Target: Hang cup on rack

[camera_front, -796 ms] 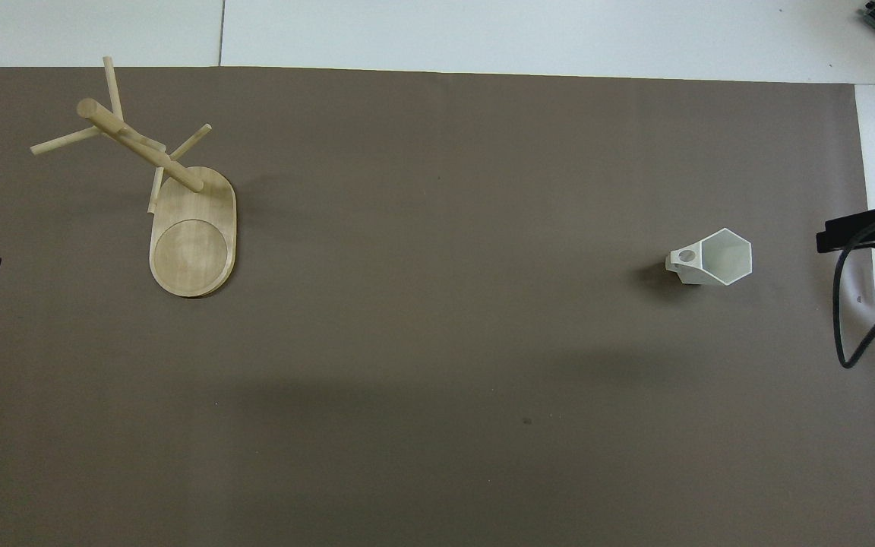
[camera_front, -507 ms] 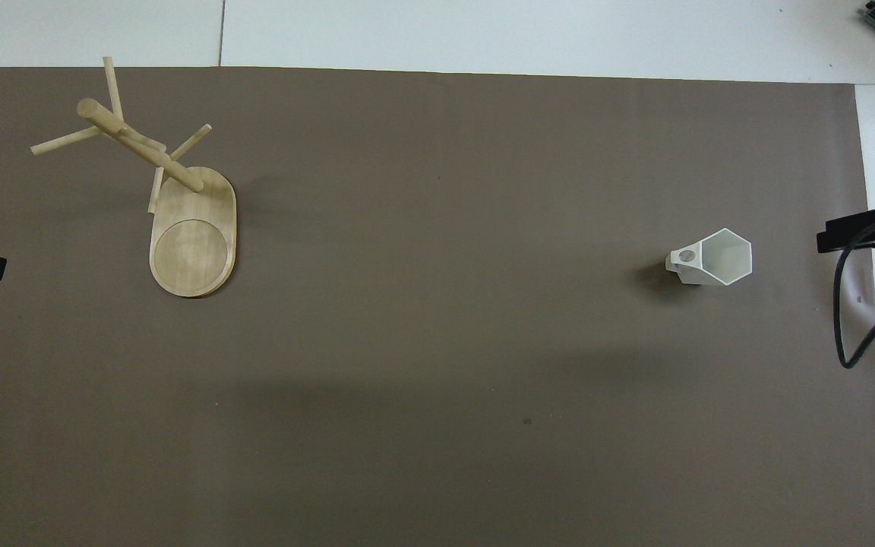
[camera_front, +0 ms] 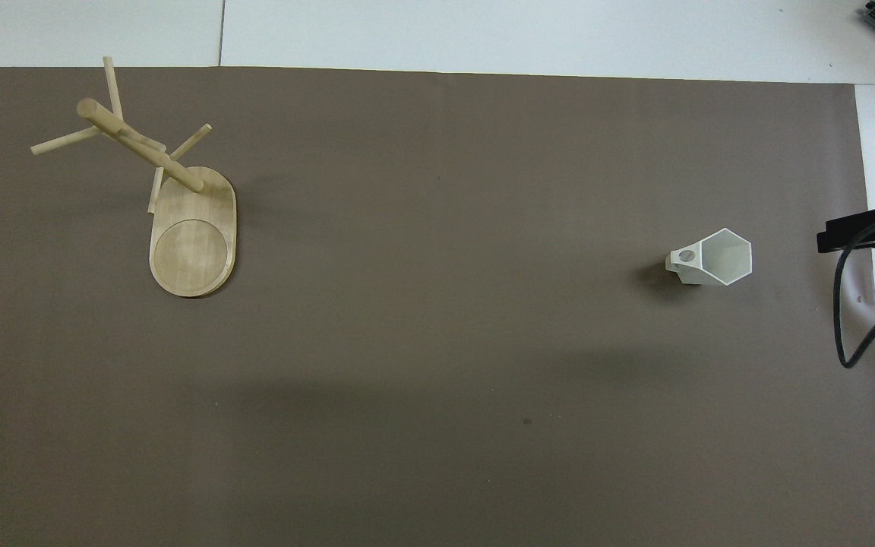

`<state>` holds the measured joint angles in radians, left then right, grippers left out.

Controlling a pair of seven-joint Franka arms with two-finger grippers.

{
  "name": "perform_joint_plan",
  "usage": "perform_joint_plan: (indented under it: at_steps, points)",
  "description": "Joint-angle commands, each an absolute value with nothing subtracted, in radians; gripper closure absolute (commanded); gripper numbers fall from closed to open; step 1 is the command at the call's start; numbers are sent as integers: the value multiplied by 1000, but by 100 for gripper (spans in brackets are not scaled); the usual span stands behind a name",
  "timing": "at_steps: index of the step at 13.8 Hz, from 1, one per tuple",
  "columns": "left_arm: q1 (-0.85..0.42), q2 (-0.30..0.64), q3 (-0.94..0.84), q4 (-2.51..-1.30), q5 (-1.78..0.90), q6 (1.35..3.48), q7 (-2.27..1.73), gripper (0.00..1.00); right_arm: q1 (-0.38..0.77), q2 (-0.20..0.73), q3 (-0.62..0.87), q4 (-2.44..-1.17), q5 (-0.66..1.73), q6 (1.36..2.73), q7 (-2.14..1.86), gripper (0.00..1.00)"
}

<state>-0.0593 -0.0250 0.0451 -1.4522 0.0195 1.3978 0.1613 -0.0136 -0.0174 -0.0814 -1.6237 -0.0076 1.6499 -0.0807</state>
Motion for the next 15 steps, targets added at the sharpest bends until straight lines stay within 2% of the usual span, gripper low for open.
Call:
perform_joint_plan:
  at_steps: [1, 15]
  points:
    - [-69, -55, 52, -1489, 38, 1410, 166, 0, -18, -41, -81, -1654, 12, 1671, -78, 0]
    - [-68, -58, 51, -1500, 0, 1410, 48, 0, -21, -40, -81, -1654, 12, 1669, -81, 0]
